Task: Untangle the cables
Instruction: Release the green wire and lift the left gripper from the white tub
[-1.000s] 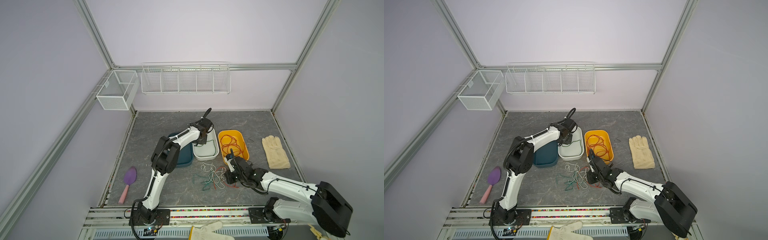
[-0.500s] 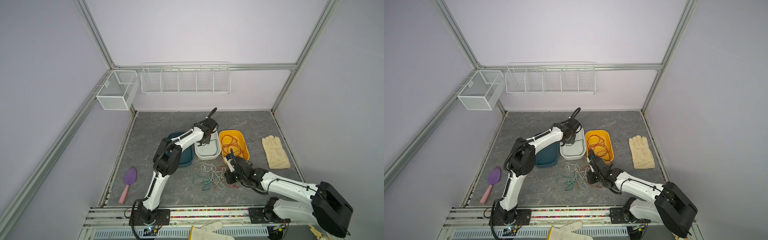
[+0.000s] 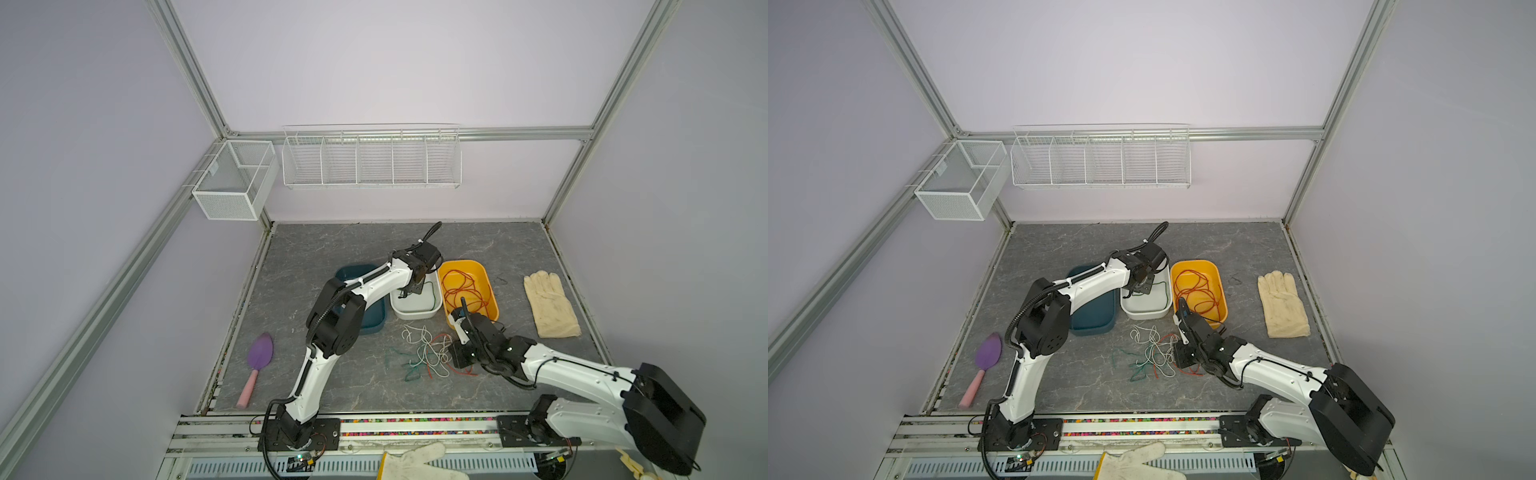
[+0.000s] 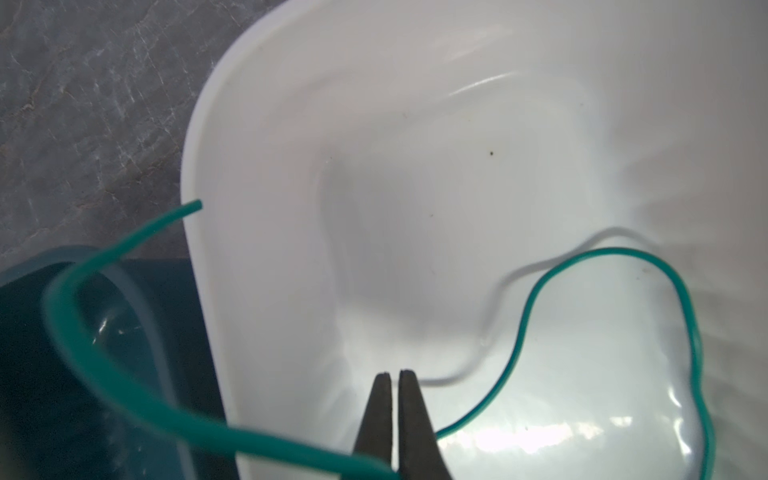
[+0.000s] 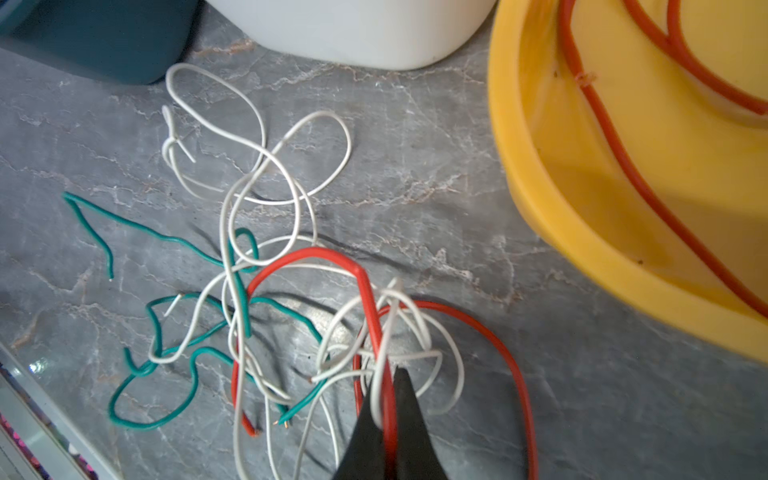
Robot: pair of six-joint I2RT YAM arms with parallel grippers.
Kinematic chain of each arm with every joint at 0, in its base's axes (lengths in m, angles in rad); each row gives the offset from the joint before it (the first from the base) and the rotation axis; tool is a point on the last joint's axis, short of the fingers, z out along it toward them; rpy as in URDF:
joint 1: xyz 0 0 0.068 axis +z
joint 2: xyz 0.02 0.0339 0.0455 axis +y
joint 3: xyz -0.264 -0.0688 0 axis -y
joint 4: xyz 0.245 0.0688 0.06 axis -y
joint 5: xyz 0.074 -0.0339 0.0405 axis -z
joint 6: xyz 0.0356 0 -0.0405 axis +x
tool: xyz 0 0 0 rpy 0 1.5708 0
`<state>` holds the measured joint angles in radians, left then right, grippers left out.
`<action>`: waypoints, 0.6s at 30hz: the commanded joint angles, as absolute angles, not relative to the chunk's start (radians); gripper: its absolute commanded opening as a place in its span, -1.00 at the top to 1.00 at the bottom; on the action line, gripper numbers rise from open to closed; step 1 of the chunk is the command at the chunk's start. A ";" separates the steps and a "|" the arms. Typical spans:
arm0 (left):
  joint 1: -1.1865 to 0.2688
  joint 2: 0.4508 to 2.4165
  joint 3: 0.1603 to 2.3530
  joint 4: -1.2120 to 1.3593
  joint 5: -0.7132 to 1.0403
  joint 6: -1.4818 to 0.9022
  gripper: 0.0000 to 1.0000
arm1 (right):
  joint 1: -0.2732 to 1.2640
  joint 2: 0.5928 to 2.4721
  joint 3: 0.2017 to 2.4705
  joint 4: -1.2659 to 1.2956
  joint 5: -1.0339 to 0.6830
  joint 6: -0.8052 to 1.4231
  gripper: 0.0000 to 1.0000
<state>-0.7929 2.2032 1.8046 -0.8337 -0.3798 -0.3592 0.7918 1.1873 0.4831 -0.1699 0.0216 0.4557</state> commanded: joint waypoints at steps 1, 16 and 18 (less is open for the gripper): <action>-0.801 2.169 1.750 -0.807 -0.292 -0.373 1.00 | 0.789 1.161 0.468 -0.170 0.024 0.447 0.88; -0.809 2.258 1.789 -0.835 -0.180 -0.346 1.00 | 0.789 1.168 0.469 -0.164 0.020 0.446 0.87; -0.801 2.257 1.815 -0.852 -0.187 -0.343 1.00 | 0.790 1.170 0.470 -0.163 0.020 0.447 0.87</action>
